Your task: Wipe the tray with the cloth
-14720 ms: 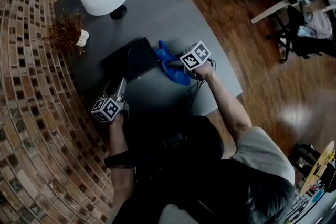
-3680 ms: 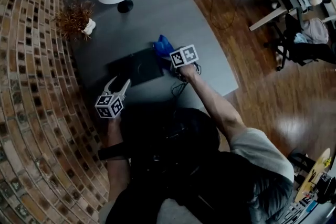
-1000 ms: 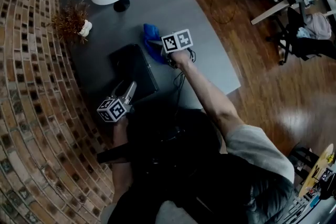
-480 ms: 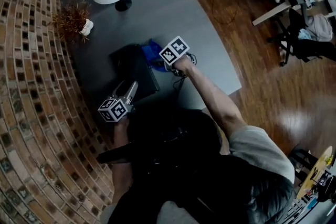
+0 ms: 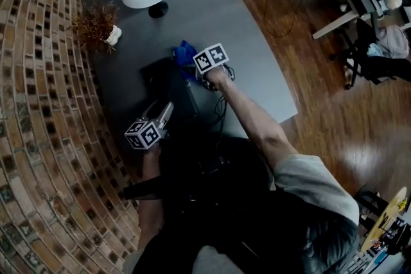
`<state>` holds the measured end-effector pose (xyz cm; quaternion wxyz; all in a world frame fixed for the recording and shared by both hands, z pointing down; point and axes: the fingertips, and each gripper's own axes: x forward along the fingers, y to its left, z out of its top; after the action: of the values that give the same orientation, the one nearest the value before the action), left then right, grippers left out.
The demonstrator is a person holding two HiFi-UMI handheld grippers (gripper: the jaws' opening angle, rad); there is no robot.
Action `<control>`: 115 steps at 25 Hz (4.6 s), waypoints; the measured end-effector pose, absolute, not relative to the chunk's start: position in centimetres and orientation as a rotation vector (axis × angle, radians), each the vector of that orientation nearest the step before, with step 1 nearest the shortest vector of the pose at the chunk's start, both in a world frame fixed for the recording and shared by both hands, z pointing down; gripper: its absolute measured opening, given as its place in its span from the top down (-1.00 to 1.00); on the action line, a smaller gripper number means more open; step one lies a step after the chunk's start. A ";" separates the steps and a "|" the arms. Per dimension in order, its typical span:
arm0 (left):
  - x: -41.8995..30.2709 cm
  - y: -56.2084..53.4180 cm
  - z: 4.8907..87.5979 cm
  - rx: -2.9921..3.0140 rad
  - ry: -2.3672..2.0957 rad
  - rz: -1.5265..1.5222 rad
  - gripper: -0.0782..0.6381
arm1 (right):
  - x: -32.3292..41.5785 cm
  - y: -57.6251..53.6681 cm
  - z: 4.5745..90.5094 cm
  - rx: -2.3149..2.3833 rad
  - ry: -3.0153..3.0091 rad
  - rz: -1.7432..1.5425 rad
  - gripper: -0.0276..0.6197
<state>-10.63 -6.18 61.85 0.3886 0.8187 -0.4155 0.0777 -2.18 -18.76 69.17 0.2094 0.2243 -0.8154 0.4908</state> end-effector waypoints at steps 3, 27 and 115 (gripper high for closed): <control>-10.9 -6.3 61.8 2.080 -1.063 0.192 0.16 | -1.4 -14.3 69.2 0.401 -2.235 1.336 0.50; -12.0 -6.8 61.5 2.036 -1.141 0.078 0.16 | 2.9 -6.6 67.2 0.527 -2.287 1.184 0.49; -1.4 -2.8 62.7 2.442 -0.855 0.752 0.16 | 7.9 -14.1 71.0 0.042 -1.606 -0.430 0.67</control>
<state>-1.40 -2.80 62.73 0.2215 0.8838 -0.3093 0.2721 7.87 -14.15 71.05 0.6738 0.0186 -0.7135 -0.1912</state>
